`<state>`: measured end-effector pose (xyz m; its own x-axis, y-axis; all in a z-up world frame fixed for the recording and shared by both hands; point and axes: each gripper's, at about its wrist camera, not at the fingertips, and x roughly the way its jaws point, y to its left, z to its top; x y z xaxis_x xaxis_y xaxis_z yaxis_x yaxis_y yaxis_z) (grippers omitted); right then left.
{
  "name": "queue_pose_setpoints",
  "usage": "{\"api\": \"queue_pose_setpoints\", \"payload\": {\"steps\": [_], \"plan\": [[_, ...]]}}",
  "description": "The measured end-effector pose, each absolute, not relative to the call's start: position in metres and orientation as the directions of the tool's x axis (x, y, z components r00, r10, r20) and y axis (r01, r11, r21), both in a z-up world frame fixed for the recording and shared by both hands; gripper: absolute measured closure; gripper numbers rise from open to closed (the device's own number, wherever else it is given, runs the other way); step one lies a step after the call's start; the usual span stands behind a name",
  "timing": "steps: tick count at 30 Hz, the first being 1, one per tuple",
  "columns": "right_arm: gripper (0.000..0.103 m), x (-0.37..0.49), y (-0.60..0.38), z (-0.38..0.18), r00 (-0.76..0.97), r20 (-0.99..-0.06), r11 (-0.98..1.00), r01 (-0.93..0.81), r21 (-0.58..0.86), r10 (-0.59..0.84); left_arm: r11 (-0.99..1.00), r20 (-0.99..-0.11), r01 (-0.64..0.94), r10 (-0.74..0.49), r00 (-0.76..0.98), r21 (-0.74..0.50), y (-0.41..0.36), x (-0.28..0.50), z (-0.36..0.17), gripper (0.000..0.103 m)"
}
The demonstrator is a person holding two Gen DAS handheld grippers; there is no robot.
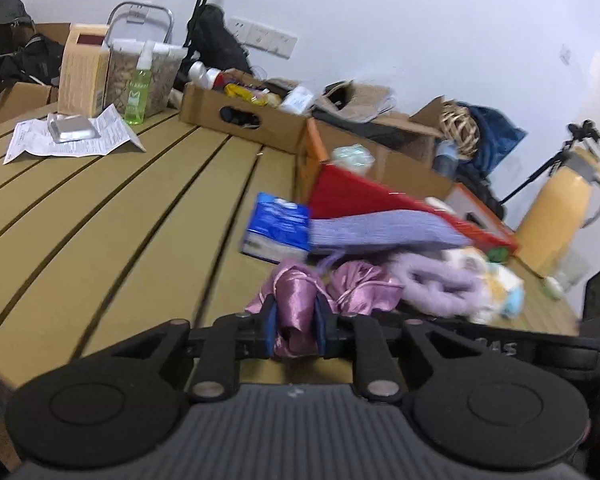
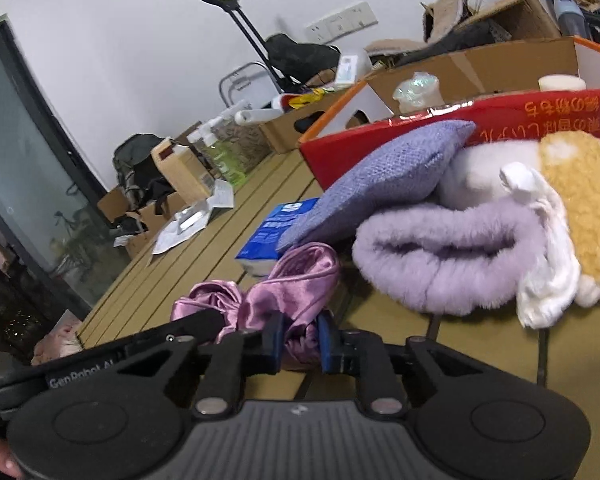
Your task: Organize soft objects
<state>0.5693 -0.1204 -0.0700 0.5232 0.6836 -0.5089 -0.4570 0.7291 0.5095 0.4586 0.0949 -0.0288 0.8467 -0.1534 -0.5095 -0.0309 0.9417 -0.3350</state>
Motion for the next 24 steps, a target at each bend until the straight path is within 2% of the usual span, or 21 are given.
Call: {"api": "queue_pose_setpoints", "payload": {"steps": [1,7,12,17,21,24], "plan": [[0.099,0.561,-0.123,-0.067,0.523,-0.505,0.726,-0.462,0.508,0.686,0.944,-0.499,-0.024,-0.153,0.853,-0.330,0.089,0.448,-0.023,0.085],[0.099,0.510,-0.156,-0.031,0.597,-0.409,0.721,-0.517,0.462,0.690,0.944,-0.393,0.053,-0.187,0.900,-0.326,0.059,0.417,0.018,0.085],[0.099,0.510,-0.201,0.012,0.685,-0.313,0.739,-0.507,0.442,0.658,0.913,-0.339,0.183,-0.313,0.887,-0.366,0.035,0.469,0.060,0.085],[0.098,0.582,-0.243,0.049,0.734,-0.314,0.781,-0.461,0.422,0.603,0.882,-0.406,0.200,-0.384,0.829,-0.427,0.003,0.592,0.076,0.085],[0.098,0.678,-0.260,0.051,0.713,-0.408,0.802,-0.377,0.463,0.571,0.854,-0.489,0.132,-0.407,0.771,-0.503,-0.005,0.693,0.070,0.085],[0.098,0.754,-0.262,0.047,0.679,-0.472,0.805,-0.315,0.503,0.562,0.859,-0.537,0.102,-0.402,0.742,-0.502,-0.006,0.759,0.058,0.085]]}}
